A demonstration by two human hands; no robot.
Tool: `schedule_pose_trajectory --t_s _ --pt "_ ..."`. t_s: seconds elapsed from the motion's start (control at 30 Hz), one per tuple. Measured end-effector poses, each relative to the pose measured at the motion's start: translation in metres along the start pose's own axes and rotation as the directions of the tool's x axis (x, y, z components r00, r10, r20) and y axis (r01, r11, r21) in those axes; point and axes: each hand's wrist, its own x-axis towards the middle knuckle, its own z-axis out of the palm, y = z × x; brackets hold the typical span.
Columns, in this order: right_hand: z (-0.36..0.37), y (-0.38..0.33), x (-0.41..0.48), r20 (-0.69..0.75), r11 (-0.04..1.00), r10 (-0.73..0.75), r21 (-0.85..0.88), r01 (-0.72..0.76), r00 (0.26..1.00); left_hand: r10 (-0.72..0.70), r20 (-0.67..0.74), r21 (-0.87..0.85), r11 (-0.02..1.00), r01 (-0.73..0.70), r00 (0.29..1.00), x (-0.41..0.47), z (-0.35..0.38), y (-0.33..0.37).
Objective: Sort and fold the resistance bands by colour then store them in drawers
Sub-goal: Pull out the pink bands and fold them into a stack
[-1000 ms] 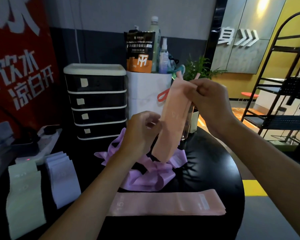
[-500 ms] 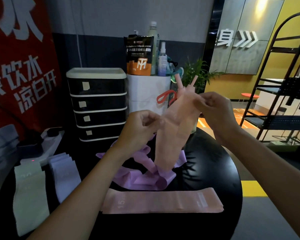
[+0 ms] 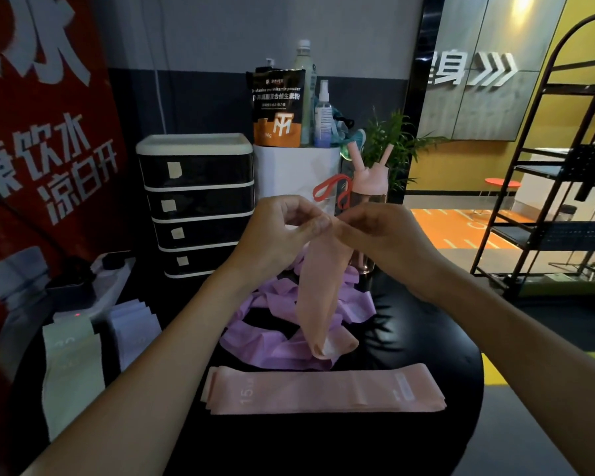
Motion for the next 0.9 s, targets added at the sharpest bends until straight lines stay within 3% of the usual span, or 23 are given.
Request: schedule_pose_trajectory --t_s 0.1,0.17,0.23,0.33,0.47,0.57,0.73,0.9 --pt "0.003 0.001 0.002 -0.065 0.999 -0.004 -0.038 0.001 0.998 0.022 -0.048 0.104 0.994 -0.016 0.999 0.0 0.001 -0.001" --pt "0.004 0.002 0.003 -0.12 0.997 0.057 0.05 -0.051 0.991 0.049 -0.126 0.181 0.983 -0.025 0.991 -0.002 0.001 0.0" --pt "0.004 0.002 0.005 -0.132 0.973 0.155 0.192 -0.128 0.979 0.017 -0.115 0.144 0.99 -0.001 0.993 -0.004 0.002 0.005" --pt "0.006 -0.006 0.002 -0.044 0.918 0.2 0.359 -0.171 0.979 -0.061 -0.006 0.057 0.996 0.062 0.998 -0.007 0.005 0.016" --pt "0.013 -0.01 -0.002 0.064 0.798 0.211 0.565 -0.21 0.975 -0.107 -0.031 0.004 0.994 0.107 0.994 -0.008 0.005 0.019" --pt "0.013 -0.008 -0.005 0.1 0.813 0.184 0.544 -0.208 0.978 -0.076 -0.061 0.01 0.997 0.076 0.995 -0.011 0.002 0.019" --pt "0.018 0.001 -0.004 0.034 0.918 0.181 0.352 -0.181 0.983 -0.048 -0.103 0.056 0.997 0.054 0.994 -0.011 -0.003 0.019" --pt "0.02 0.008 -0.007 0.29 0.906 0.155 0.339 -0.252 0.945 -0.048 -0.124 0.0 0.999 0.048 0.991 -0.007 -0.01 0.027"
